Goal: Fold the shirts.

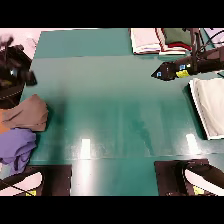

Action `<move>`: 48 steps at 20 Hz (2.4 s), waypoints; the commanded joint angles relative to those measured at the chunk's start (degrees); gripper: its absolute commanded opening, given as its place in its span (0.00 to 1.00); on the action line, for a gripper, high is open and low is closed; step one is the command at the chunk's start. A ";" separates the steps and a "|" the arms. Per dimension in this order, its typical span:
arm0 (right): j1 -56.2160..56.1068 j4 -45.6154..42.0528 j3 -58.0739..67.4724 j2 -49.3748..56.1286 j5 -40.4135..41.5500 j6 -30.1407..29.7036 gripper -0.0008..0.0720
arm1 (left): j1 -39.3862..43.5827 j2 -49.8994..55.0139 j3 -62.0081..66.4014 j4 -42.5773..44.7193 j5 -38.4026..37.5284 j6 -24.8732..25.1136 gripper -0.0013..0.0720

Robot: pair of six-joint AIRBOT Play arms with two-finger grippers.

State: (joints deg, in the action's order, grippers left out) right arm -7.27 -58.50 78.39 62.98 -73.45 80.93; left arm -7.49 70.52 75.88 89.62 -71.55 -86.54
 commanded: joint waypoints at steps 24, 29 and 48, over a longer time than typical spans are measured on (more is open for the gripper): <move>9.33 0.09 30.84 0.00 2.27 3.26 0.03 | 31.12 -17.25 17.27 -5.97 7.45 -0.15 0.05; 12.98 0.09 31.15 0.61 -2.05 3.78 0.03 | 46.10 -3.67 17.27 -6.08 6.40 -0.20 0.05; 13.05 -2.64 7.17 -3.69 -6.84 3.65 0.03 | 21.20 12.96 3.87 -23.04 11.34 1.57 0.85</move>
State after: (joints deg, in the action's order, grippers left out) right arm 5.85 -61.25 95.20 62.30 -84.31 84.62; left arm 16.69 81.76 85.03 72.79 -62.46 -87.61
